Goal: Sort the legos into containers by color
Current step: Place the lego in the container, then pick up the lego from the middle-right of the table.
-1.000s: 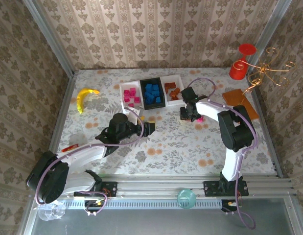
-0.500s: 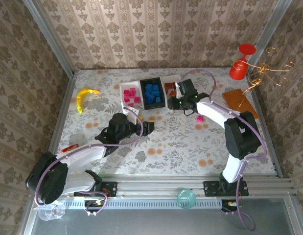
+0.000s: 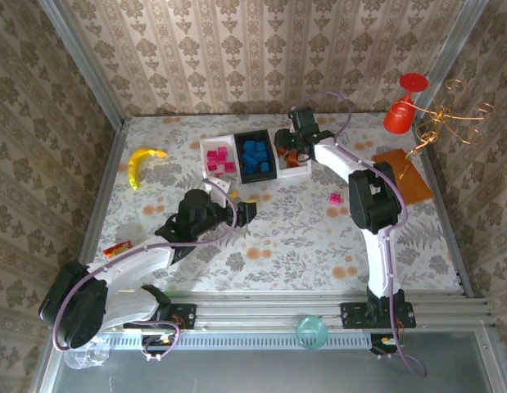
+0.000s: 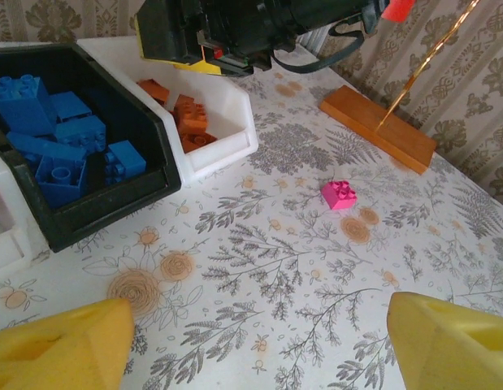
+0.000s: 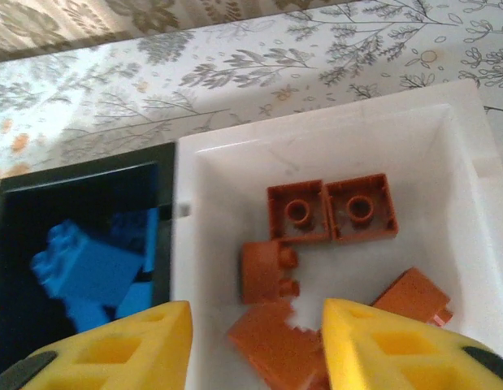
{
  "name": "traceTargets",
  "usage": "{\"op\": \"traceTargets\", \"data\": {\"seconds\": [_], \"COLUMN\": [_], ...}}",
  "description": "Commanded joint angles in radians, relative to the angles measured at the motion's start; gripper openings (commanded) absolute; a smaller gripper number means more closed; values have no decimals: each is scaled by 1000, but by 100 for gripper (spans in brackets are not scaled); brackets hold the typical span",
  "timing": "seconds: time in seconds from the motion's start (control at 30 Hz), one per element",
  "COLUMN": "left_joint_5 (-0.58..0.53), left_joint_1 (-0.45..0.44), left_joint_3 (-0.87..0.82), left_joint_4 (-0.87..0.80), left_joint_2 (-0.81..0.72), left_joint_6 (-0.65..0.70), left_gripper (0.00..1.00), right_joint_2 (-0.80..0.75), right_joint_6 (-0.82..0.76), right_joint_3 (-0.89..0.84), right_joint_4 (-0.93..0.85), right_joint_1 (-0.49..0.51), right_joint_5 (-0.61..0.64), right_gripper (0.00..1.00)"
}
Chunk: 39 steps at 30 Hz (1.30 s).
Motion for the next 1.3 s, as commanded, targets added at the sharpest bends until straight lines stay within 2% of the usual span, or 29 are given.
{"op": "traceTargets", "data": {"seconds": [0.0,0.13,0.23,0.37,0.47,0.63,0.83,1.03,1.27], "left_joint_5": [0,29,68,110,134,137,125,93,-5], "left_joint_1": [6,4,-1,-23,-42,-61,-61,-61,-36], "left_joint_3": [21,30,44,74,99,121,113,104,71], "left_joint_4": [-30,-13,19,60,78,101,111,69,22], "left_joint_2": [-10,23,70,136,171,203,202,162,66], "left_joint_6": [25,28,28,27,25,17,6,22,45], "left_gripper": [83,83,83,83,82,82,82,82,83], "right_joint_2": [-27,-196,-354,-514,-582,-568,-459,-384,-394], "right_joint_6": [9,-2,-19,-39,-30,-14,-3,8,6], "right_joint_3": [41,-146,-339,-553,-674,-745,-701,-668,-693], "right_joint_4": [-57,4,27,-49,-100,-171,-237,-254,-200], "right_joint_1": [-9,-14,-20,-35,-69,-151,-158,-158,-148], "right_joint_5": [-38,-39,14,143,180,151,152,108,46], "right_gripper": [53,58,63,69,73,75,76,67,41]}}
